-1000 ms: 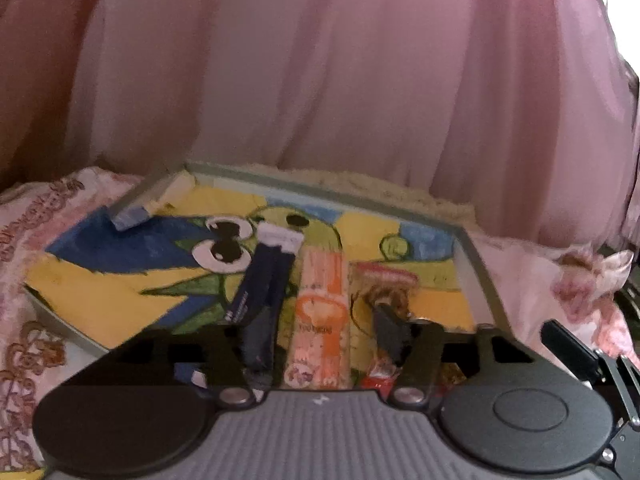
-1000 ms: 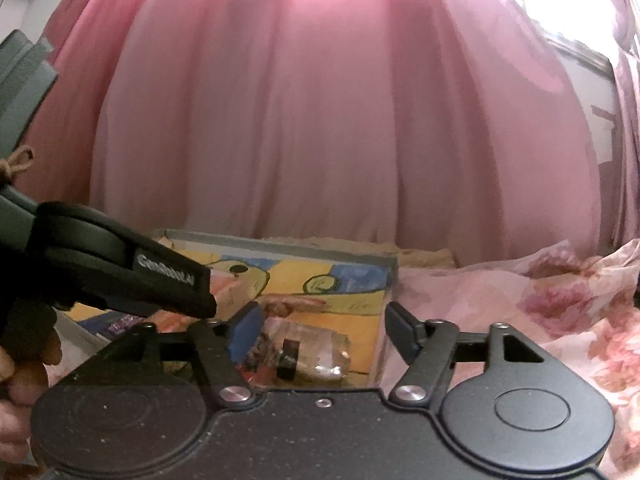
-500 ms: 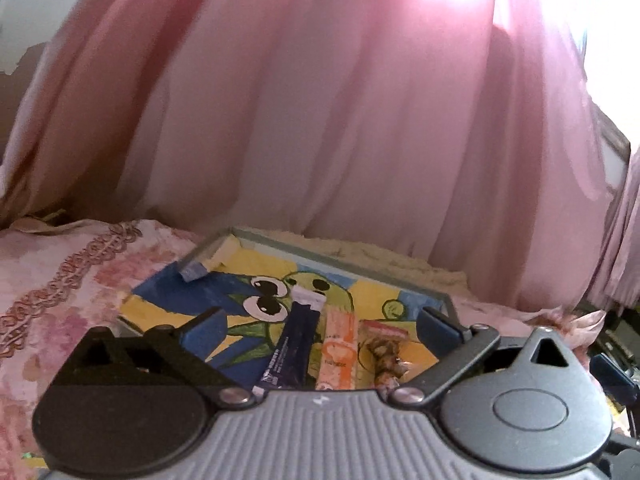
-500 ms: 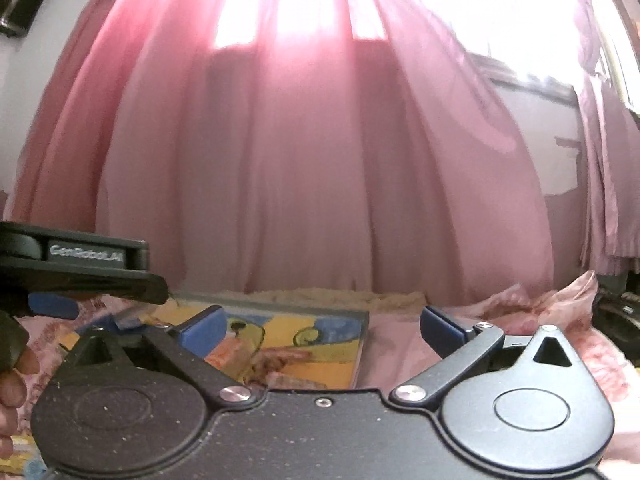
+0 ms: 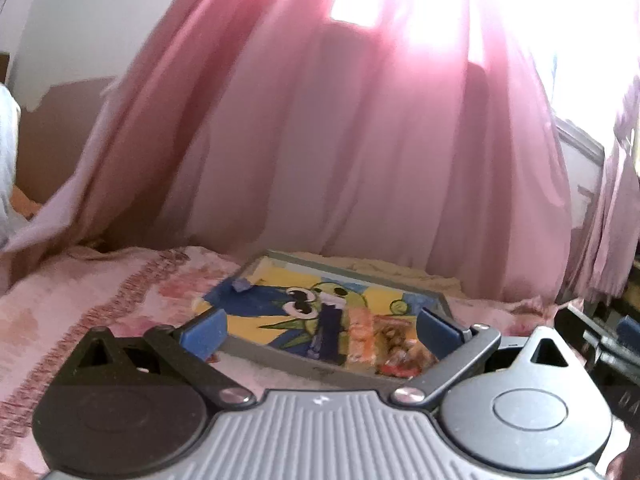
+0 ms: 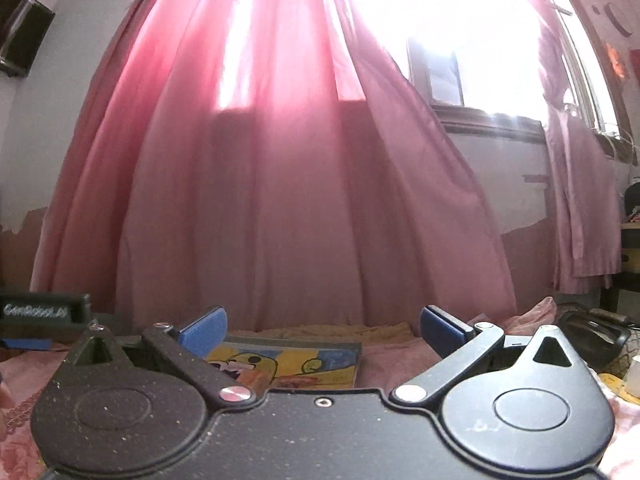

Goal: Organize snacks
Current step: 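Withdraw both open tools from the tray back over the remaining snacks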

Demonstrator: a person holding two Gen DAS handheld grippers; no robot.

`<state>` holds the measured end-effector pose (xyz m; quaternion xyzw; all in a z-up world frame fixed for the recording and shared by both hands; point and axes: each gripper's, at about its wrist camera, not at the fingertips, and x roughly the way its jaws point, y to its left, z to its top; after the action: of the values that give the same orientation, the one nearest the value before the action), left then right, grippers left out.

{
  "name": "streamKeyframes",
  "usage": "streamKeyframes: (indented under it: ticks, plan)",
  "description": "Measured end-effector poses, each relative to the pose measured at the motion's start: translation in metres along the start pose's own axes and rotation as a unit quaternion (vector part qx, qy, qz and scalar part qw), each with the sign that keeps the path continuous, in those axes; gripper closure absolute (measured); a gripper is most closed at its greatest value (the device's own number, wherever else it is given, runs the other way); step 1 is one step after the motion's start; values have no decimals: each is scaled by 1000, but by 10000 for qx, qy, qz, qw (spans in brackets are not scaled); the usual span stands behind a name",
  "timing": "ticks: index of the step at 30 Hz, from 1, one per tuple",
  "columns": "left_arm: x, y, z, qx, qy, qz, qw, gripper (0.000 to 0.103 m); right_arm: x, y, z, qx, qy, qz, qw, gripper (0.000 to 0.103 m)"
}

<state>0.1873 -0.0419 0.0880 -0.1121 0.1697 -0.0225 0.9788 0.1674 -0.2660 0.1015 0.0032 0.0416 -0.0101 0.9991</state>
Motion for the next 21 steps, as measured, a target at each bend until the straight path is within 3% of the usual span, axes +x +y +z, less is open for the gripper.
streamKeyframes:
  ticks: [12, 21]
  plan:
    - [-59, 27, -21, 34, 62, 95, 9999, 0, -65, 16, -16, -216, 34, -52, 9997, 1]
    - [-78, 39, -48, 197, 365, 43, 9991, 0, -101, 31, -44, -514, 542, 91, 9972, 1]
